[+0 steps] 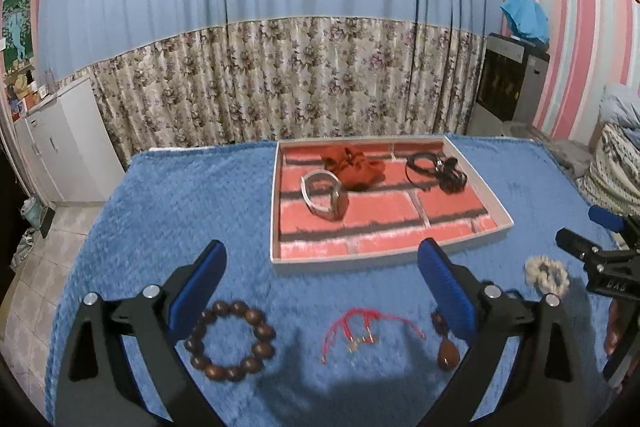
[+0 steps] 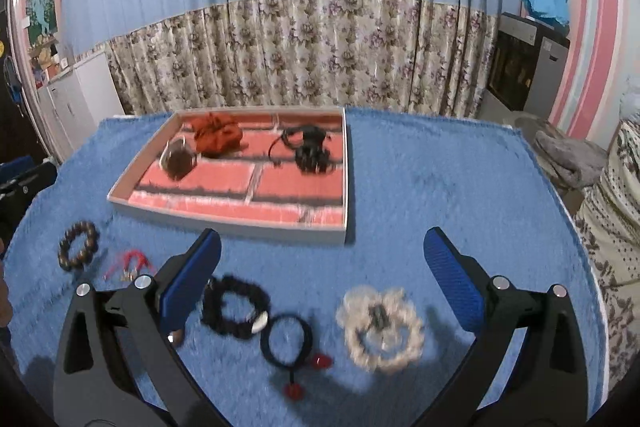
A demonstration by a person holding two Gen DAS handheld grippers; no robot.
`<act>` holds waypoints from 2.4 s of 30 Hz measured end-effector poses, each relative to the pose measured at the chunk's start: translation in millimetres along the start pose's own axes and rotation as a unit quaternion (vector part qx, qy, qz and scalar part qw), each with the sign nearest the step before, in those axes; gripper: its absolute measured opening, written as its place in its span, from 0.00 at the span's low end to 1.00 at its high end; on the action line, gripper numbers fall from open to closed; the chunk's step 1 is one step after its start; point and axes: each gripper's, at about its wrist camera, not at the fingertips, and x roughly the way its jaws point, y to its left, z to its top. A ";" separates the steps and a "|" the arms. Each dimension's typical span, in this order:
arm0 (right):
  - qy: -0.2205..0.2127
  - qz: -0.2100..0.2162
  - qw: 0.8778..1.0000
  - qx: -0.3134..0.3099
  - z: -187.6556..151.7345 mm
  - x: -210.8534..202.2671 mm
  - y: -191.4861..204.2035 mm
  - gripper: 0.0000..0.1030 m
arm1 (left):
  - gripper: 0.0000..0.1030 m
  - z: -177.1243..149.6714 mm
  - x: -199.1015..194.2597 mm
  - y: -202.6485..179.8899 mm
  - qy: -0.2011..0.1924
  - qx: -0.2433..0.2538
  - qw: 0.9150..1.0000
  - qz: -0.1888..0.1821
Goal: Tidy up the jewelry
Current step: 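Move both tools back toward the red string bracelet and cream scrunchie, then grasp the red string bracelet with the left tool while the right tool grasps the cream scrunchie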
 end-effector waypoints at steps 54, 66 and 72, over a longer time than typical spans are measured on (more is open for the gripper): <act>0.089 -0.012 0.996 -0.005 -73.7 65.7 -2.8 0.13 | 0.39 -85.5 108.0 -18.9 0.109 -0.007 0.993 -0.034; 0.071 0.000 0.997 -0.001 -75.1 57.2 -4.5 0.11 | 0.09 -85.5 100.3 -9.9 0.095 -0.036 0.993 -0.056; 0.054 -0.001 0.999 0.002 -73.6 51.3 -5.2 0.11 | 0.05 -84.9 90.3 -13.6 0.073 -0.027 0.995 -0.061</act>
